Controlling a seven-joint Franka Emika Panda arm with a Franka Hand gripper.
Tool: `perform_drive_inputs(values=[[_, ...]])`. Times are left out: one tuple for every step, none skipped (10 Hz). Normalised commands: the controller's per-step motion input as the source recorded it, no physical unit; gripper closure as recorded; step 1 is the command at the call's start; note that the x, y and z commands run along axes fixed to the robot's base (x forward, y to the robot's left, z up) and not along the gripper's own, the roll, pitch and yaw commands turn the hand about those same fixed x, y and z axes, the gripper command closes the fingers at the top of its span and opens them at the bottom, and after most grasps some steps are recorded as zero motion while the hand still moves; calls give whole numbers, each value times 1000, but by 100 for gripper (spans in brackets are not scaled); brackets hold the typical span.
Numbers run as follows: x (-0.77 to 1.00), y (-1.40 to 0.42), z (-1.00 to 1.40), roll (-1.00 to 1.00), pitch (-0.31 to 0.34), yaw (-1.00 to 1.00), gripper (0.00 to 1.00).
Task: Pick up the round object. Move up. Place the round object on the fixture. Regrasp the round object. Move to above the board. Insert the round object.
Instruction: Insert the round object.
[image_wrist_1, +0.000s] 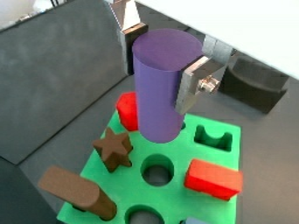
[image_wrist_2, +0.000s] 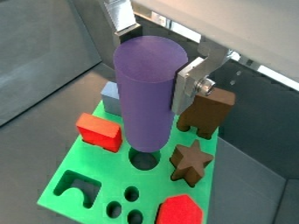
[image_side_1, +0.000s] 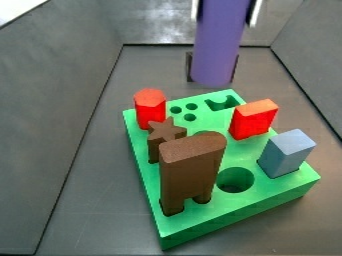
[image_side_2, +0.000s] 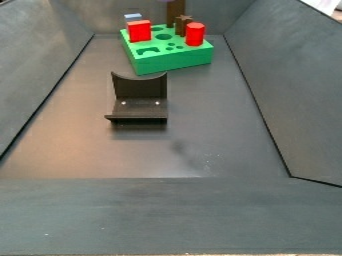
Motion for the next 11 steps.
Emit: perform_drive_inputs(values=[[120,-114,-509,0,-37,-80,100],[143,-120,-531,0,-29,-86,100],[191,-137,-531,0,-20,-83,100],[171,-146,-554,19,0,-89,100],[151,-140,-569,53,0,-94,100],[114,-123,-563,54,0,-91,100],[114,-37,-623,80,0,0,100],[49,-17,-660,101,0,0,100],[0,0,-689,31,0,0,100],[0,0,-680,0,10,46,100],[17,0,-689,0,1,0,100]])
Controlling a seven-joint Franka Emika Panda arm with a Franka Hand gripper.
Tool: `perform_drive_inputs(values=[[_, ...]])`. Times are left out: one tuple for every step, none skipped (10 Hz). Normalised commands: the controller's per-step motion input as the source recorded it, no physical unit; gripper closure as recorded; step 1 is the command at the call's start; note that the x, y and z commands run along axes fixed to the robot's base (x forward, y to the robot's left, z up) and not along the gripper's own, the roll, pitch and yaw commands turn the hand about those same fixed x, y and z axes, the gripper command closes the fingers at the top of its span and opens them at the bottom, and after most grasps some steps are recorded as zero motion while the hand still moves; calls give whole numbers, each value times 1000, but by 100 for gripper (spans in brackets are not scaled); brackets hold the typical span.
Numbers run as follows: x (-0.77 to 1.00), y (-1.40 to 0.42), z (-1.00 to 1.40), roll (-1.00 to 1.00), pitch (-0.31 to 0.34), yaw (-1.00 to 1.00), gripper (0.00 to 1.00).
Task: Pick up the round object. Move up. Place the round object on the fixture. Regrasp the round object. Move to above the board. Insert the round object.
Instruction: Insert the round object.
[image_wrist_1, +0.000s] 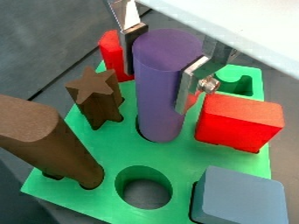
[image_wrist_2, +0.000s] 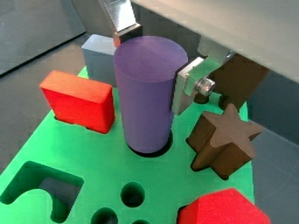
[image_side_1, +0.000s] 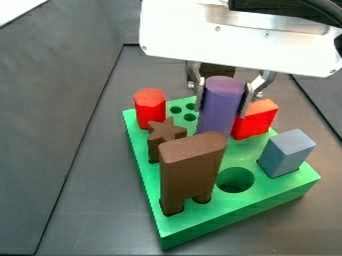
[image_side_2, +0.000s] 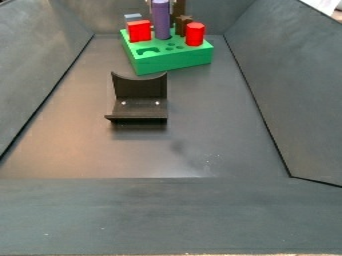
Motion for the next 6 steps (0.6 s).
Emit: perform_drive_inputs(values=[[0,0,-649,17,0,0,100],[-54,0,-623,16,0,0,100],[-169,0,-614,0,0,0,100],[-60,-3,-611,0,0,0,100],[-34,0,-640,0,0,0,100],[0,0,-669,-14,-14,0,100]])
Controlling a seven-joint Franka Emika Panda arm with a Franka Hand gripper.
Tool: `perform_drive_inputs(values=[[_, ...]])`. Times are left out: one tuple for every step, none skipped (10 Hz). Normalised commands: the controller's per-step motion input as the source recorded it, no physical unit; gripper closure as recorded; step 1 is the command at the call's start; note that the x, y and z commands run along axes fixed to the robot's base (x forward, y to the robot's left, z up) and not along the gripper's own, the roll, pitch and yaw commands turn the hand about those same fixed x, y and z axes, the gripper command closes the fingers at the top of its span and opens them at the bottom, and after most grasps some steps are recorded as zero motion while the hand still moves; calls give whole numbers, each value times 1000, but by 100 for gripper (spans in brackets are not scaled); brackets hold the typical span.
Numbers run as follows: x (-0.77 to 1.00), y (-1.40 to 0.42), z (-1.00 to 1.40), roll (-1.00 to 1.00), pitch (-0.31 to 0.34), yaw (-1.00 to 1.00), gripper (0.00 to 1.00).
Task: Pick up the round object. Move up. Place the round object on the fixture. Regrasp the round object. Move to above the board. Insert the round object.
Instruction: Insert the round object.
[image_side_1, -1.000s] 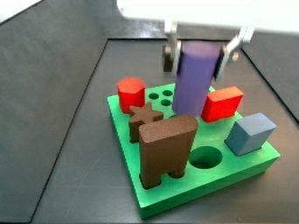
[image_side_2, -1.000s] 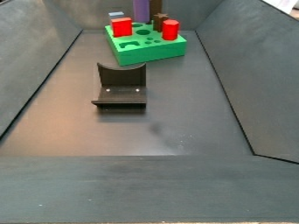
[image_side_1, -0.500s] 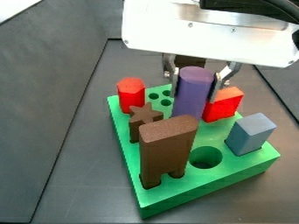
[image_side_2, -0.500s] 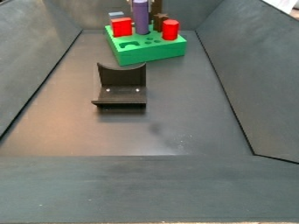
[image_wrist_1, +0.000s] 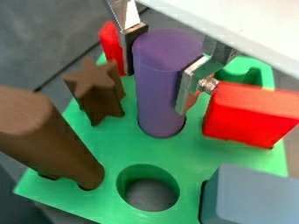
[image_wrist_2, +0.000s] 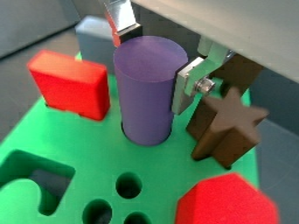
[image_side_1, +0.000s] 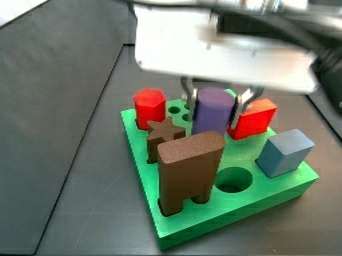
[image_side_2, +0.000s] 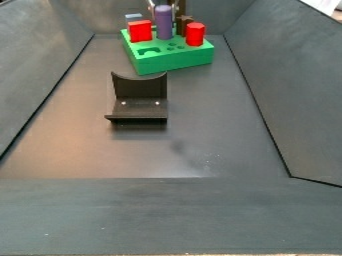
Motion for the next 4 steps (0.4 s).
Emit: perform_drive_inputs(values=[[0,0,-851,0,-19,0,100],[0,0,-1000,29,-81,0,100],[0,0,-980,91,-117,0,100],[0,0,0,0,0,0,100]])
